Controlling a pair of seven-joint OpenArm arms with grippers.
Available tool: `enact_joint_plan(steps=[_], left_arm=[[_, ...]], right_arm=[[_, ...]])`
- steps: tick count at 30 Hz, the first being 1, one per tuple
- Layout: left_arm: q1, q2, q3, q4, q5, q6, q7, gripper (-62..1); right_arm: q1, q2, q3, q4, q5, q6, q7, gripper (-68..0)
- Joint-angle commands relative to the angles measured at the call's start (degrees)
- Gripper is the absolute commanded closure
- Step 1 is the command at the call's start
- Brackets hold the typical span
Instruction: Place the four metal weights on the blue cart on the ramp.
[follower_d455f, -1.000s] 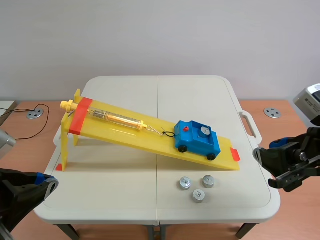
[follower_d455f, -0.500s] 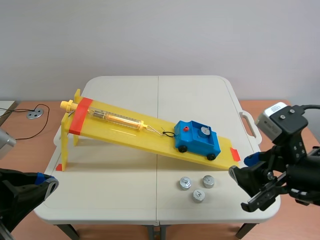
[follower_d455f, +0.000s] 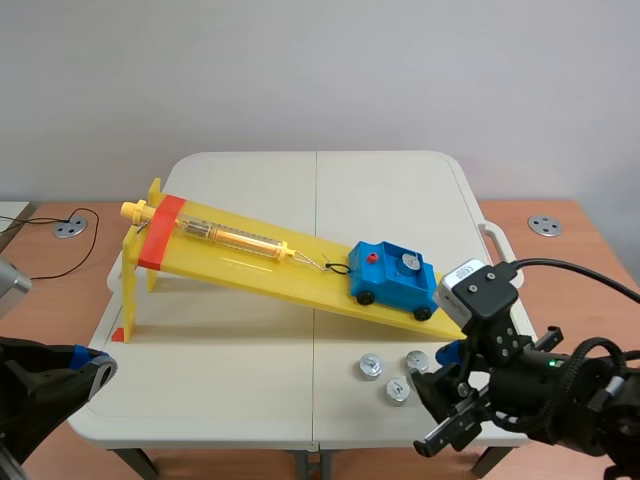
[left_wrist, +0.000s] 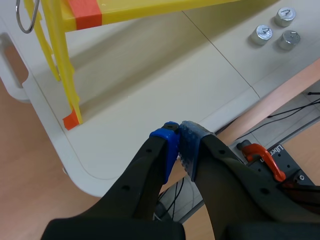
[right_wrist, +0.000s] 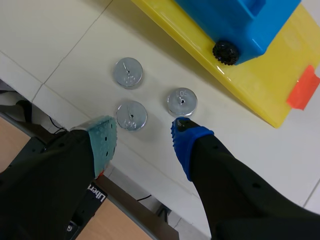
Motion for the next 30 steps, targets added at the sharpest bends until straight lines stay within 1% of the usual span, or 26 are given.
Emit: enact_joint_plan(steps=[1, 4, 6, 9, 13, 15, 19, 24, 27, 30], left_arm=[[-0.5, 1.2, -0.8, 4.2, -4.4, -1.0, -5.1, -4.0], [-0.5, 1.2, -0.8, 4.2, -4.4, -1.0, -5.1, -4.0], [-0.5, 1.2, -0.8, 4.2, -4.4, -1.0, -5.1, -4.0], [-0.5, 1.2, -0.8, 4.2, -4.4, -1.0, -5.1, -4.0], [-0.5, 1.2, -0.8, 4.2, -4.4, -1.0, -5.1, -4.0], [-0.5, 1.2, -0.8, 4.2, -4.4, -1.0, -5.1, -4.0], [-0.5, 1.2, -0.8, 4.2, -4.4, -1.0, -5.1, -4.0], [-0.5, 1.2, -0.8, 4.2, -4.4, -1.0, -5.1, -4.0], [-0.5, 1.2, -0.8, 4.2, -4.4, -1.0, -5.1, -4.0], [-0.5, 1.2, -0.8, 4.2, -4.4, -1.0, -5.1, -4.0]], right_arm=[[4.6, -0.3, 0.5, 2.3, 3.0, -1.1, 7.5, -26.6], [5.9, -1.2, -1.1, -0.3, 2.6, -2.2, 8.0, -26.6], [6.8, -1.7, -2.0, -1.9, 1.4, -2.8, 8.6, -26.6], [7.9, -2.3, -3.2, -3.9, 0.4, -4.4, 9.1, -26.6], [9.0, -2.9, -4.6, -5.6, -0.3, -5.2, 10.1, -26.6], [9.5, -3.5, -5.2, -6.5, -1.4, -5.6, 10.1, -26.6], [9.6, -4.3, -6.1, -7.5, -1.5, -5.8, 10.8, -26.5], [9.6, -4.5, -7.3, -8.3, -1.7, -7.1, 10.8, -25.7], [9.6, -4.5, -7.4, -8.5, -1.9, -7.4, 10.2, -25.7], [9.6, -4.5, -7.4, -8.5, -1.9, -8.9, 8.8, -23.9]])
